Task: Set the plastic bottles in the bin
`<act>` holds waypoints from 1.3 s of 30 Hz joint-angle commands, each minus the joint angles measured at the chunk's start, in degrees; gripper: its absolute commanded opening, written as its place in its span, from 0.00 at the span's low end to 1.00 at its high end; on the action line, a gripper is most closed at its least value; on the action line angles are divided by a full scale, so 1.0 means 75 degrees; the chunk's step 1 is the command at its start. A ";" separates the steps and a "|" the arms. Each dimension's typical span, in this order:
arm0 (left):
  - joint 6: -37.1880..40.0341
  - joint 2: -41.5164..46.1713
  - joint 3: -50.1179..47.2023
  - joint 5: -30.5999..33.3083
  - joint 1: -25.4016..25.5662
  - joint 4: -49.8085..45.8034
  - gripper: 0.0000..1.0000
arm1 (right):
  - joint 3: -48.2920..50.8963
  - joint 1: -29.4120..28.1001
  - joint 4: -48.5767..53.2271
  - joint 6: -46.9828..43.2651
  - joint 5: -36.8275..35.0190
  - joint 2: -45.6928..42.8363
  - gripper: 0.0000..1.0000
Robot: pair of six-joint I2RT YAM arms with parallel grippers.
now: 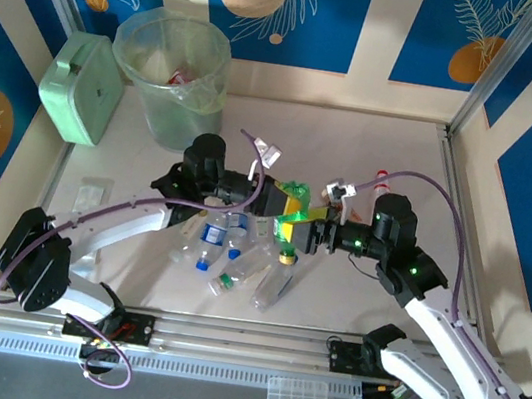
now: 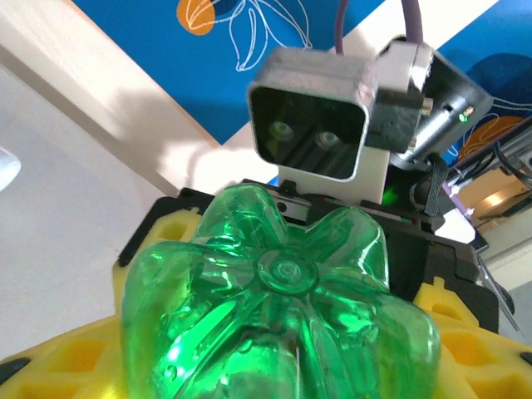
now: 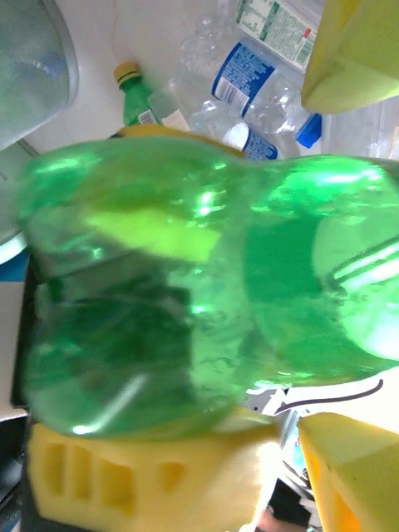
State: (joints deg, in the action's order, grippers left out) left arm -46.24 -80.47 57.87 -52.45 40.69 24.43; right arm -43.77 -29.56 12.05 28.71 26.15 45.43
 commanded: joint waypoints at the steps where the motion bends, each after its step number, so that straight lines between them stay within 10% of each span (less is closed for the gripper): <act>1: -0.0002 0.0237 0.0416 0.0207 -0.0593 -0.0112 0.37 | -0.0236 0.0106 0.0344 -0.0202 -0.0127 -0.0525 0.95; 17: -0.1336 -0.0191 0.2739 0.3599 -0.3383 -0.0820 0.09 | -0.1013 0.0356 0.1366 -0.0464 -0.0143 -0.0624 0.94; 23: -0.2241 -0.1056 0.5353 0.6639 -0.4010 -0.4891 0.00 | -0.1355 0.0536 0.2062 -0.0605 -0.0592 -0.0470 0.94; 39: -0.3204 -0.3988 0.9080 0.8272 -0.4959 -0.7168 0.00 | -0.1439 0.0763 0.1853 -0.0406 -0.0220 0.0112 0.94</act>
State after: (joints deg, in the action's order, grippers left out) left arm -69.63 -109.97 121.51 5.30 4.99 -26.04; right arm -52.69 -23.99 26.22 25.45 22.92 46.33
